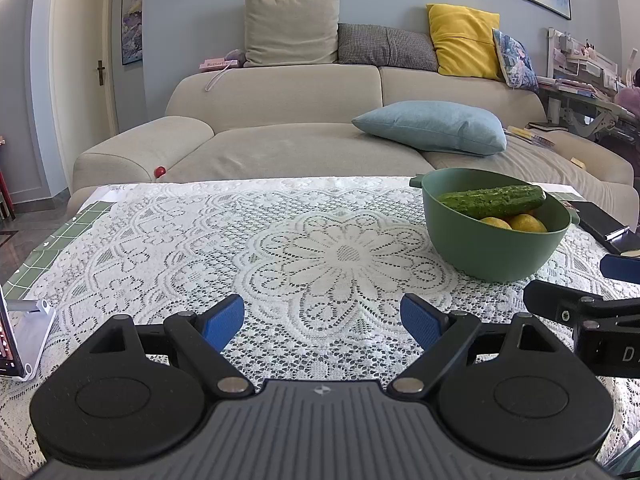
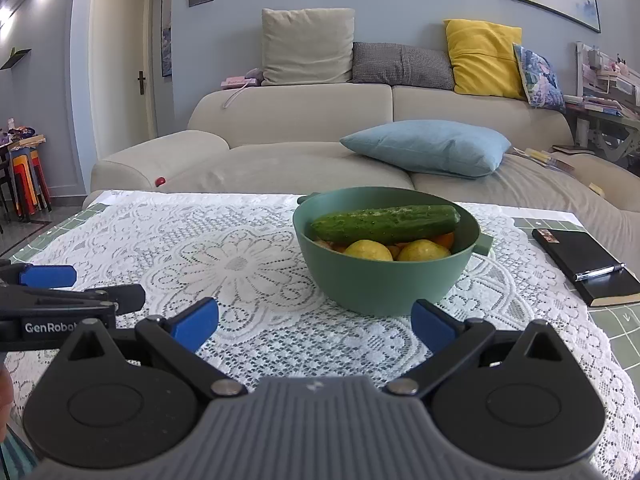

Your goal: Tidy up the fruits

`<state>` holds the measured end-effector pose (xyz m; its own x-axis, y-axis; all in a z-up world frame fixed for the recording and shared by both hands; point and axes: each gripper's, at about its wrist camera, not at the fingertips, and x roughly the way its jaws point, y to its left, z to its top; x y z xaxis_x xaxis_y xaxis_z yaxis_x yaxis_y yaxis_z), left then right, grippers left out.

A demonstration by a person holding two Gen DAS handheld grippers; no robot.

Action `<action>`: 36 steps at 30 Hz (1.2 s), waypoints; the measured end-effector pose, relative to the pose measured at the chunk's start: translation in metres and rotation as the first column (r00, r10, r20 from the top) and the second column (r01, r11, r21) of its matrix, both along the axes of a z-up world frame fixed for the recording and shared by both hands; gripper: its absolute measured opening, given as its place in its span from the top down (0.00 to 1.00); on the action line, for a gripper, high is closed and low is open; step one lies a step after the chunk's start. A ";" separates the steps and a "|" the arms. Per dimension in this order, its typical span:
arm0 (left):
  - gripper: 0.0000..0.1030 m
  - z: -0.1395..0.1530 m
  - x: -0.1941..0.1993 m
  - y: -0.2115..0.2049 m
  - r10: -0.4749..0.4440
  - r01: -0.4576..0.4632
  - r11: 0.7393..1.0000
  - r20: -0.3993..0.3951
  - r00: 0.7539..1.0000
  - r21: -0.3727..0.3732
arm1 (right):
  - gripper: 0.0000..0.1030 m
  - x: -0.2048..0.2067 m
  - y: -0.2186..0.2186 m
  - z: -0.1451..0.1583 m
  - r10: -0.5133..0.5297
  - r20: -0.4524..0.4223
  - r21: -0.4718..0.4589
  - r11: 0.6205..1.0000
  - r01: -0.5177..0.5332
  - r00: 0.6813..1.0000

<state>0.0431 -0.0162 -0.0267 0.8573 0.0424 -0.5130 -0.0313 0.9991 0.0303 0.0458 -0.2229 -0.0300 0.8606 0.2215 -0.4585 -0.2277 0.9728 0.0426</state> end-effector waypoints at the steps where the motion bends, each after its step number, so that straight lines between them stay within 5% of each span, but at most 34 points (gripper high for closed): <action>1: 0.00 0.000 0.000 0.000 0.001 -0.001 1.000 0.000 1.000 0.000 | 0.04 0.000 0.000 0.000 0.001 0.000 -0.001 1.000 -0.001 1.000; 36: 0.00 -0.001 0.000 0.003 0.007 -0.007 1.000 -0.010 1.000 -0.004 | 0.04 0.004 0.004 -0.005 0.023 -0.023 -0.010 1.000 -0.023 0.999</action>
